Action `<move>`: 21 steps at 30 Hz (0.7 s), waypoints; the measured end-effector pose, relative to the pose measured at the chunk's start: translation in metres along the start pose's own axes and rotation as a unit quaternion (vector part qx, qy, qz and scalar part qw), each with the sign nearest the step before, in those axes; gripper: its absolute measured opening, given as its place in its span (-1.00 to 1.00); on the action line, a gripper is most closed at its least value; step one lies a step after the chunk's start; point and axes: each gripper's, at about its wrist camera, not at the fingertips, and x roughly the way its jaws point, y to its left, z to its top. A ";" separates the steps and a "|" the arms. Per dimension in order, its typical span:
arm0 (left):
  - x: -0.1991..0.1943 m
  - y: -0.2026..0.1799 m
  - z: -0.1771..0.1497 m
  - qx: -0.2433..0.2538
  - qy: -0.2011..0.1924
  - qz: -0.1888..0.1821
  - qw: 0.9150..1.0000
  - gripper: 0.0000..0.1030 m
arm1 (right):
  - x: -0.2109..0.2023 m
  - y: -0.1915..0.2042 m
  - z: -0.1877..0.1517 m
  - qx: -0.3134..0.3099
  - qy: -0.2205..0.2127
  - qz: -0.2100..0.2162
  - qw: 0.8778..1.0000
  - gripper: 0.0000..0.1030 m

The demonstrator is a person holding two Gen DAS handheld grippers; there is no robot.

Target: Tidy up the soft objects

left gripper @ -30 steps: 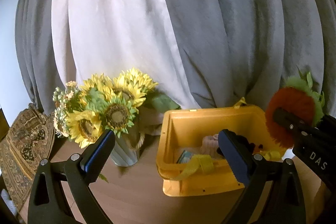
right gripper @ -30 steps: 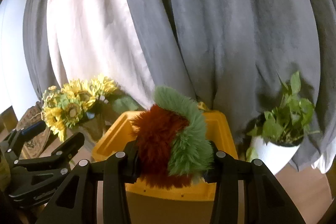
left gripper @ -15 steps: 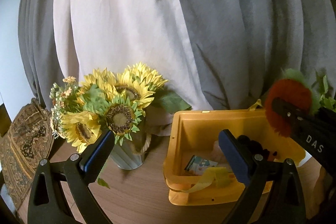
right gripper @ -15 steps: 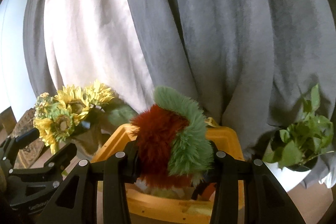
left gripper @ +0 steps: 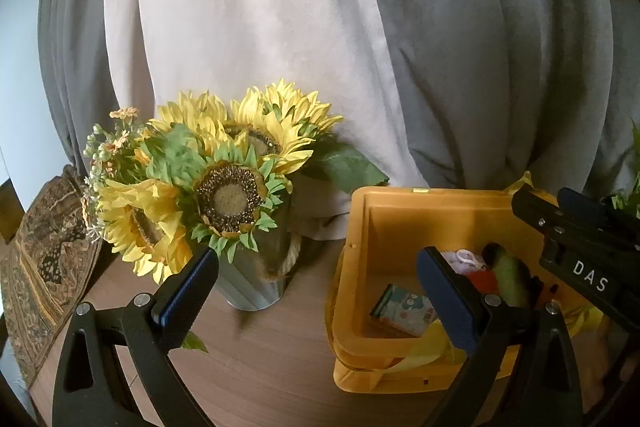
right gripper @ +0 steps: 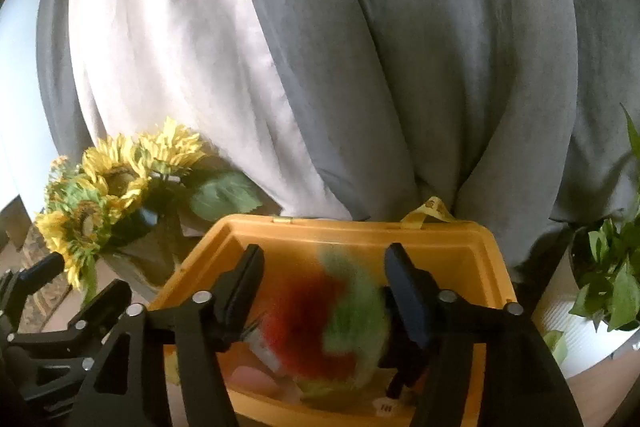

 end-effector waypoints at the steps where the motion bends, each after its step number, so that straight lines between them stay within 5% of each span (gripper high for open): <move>1: -0.001 0.000 0.000 0.000 -0.001 -0.001 1.000 0.96 | 0.000 0.001 0.000 -0.003 -0.001 -0.005 1.000 0.26; 14: -0.058 0.010 0.002 -0.008 -0.035 -0.008 0.999 0.96 | -0.056 0.008 -0.007 -0.002 -0.012 -0.028 1.000 0.26; 21: -0.106 0.028 0.001 -0.012 -0.057 -0.005 0.998 1.00 | -0.107 0.024 -0.013 0.000 -0.031 -0.043 0.999 0.45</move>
